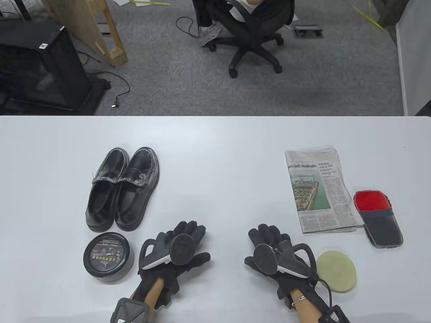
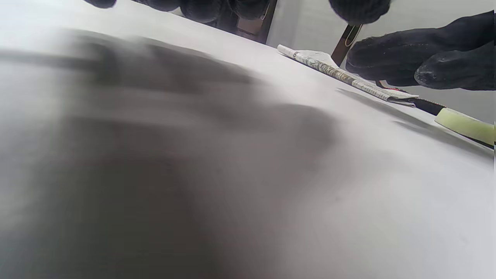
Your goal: Dip and apply leather care cream with polishing sponge on shoes
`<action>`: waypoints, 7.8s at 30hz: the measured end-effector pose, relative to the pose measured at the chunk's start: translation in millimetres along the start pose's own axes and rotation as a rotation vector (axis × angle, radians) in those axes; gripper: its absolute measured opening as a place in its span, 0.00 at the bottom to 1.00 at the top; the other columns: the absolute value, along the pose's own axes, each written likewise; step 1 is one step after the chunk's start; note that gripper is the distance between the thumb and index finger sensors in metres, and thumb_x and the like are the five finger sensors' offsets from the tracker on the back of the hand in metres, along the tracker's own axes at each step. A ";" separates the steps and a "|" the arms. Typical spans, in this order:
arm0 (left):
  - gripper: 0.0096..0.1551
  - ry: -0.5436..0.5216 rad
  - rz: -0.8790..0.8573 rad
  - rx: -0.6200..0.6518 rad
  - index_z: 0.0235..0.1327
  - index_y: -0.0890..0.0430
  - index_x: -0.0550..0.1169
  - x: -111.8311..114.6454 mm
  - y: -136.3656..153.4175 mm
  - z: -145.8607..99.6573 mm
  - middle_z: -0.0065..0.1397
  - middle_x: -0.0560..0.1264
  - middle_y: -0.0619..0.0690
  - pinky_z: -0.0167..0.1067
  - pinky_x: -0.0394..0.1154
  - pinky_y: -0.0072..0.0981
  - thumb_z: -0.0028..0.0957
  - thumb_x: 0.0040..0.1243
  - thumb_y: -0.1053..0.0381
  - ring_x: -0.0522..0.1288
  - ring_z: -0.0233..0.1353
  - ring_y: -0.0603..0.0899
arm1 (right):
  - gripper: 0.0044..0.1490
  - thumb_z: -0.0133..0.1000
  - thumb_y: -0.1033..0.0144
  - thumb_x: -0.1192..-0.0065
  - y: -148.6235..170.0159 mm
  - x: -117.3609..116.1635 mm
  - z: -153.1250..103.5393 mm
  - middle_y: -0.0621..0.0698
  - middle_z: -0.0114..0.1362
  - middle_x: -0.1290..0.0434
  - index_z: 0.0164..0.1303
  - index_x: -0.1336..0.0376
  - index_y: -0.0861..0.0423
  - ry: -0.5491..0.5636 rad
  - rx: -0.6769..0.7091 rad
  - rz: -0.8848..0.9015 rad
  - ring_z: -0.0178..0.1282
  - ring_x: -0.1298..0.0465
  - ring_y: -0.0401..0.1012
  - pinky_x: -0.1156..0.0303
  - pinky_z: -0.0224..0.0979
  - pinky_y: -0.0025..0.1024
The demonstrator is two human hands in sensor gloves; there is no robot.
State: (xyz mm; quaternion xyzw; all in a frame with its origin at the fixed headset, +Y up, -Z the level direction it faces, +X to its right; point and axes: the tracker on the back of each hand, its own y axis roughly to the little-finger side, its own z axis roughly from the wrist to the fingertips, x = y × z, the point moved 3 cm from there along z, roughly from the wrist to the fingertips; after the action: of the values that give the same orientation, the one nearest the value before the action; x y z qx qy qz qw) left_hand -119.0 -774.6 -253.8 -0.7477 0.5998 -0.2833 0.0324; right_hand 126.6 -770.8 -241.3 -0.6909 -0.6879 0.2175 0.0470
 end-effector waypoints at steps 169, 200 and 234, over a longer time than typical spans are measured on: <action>0.26 -0.389 -1.215 -0.018 0.78 0.65 0.68 -83.0 79.6 -36.3 0.64 0.81 0.59 0.53 0.80 0.46 0.72 0.51 0.55 0.82 0.56 0.59 | 0.42 0.63 0.62 0.39 156.5 90.6 -63.9 0.41 0.68 0.25 0.85 0.49 0.61 0.669 0.131 1.353 0.67 0.21 0.44 0.22 0.68 0.37; 0.41 -0.131 -0.054 -0.032 0.84 0.62 0.65 -77.0 -0.6 -28.7 0.82 0.67 0.72 0.67 0.70 0.66 0.66 0.53 0.39 0.68 0.74 0.75 | 0.14 0.59 0.67 0.34 85.2 47.1 -20.4 0.38 0.70 0.26 0.41 0.31 0.31 0.249 -0.140 0.196 0.71 0.25 0.46 0.29 0.76 0.51; 0.47 -0.087 0.204 -0.866 0.86 0.69 0.57 -91.7 110.2 7.7 0.80 0.67 0.74 0.46 0.81 0.41 0.65 0.59 0.45 0.82 0.50 0.52 | 0.47 0.63 0.46 0.50 72.0 67.9 -40.8 0.63 0.89 0.47 0.89 0.55 0.56 0.347 -0.154 0.107 0.84 0.44 0.64 0.44 0.79 0.60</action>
State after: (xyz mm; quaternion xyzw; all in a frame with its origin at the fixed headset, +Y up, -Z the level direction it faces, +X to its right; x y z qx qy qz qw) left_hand -223.2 -723.7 -338.3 -0.6403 0.7319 0.0305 -0.2309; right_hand 205.7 -698.9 -246.7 -0.7551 -0.6464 0.0441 0.1002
